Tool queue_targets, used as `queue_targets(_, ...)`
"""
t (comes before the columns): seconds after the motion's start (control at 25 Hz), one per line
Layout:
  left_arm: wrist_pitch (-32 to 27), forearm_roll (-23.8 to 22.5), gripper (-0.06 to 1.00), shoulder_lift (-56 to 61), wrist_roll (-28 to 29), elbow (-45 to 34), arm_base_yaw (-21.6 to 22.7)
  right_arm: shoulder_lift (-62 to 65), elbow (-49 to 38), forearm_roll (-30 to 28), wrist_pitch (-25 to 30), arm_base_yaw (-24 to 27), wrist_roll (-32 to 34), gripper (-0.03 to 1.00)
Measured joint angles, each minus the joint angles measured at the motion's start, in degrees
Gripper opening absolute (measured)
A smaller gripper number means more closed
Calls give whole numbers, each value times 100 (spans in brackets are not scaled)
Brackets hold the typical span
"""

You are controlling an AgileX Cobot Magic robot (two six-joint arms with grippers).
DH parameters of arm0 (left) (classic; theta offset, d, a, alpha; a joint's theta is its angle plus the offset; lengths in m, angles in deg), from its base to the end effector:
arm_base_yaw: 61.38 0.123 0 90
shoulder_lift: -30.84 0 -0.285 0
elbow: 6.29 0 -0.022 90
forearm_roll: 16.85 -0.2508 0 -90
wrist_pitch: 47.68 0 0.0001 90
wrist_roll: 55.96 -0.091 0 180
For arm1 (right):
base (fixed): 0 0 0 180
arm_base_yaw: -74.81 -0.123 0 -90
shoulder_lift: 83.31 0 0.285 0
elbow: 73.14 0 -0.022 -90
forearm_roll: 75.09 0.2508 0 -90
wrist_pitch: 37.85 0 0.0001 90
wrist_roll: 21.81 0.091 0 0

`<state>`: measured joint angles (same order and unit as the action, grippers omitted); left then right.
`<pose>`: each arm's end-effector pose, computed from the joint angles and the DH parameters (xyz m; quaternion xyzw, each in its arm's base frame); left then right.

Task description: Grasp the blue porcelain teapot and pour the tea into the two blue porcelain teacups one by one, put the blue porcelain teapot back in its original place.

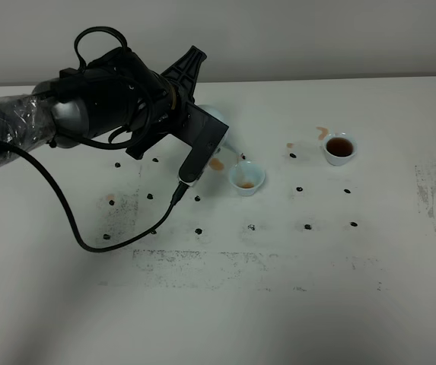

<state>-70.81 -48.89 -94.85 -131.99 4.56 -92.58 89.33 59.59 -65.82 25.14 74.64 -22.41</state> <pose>0.4087 -0.2253 0.2064 0.8398 0.3728 0.3091 0.2454 -0.0109 0.0130 0.2812 -0.0116 0.8526 0.0787 0.5165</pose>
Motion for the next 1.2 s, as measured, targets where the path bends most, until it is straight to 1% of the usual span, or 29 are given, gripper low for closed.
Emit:
queue_targets(0.28, -84, -18, 9, 0, -133, 7, -65, 0, 0, 0, 0, 0, 0, 49)
queue_targets(0.6, -184, -139, 9, 0, -147, 8, -93, 0, 0, 0, 0, 0, 0, 49)
queue_targets(1.2, -238, -173, 9, 0, -154, 13, -93, 0, 0, 0, 0, 0, 0, 49)
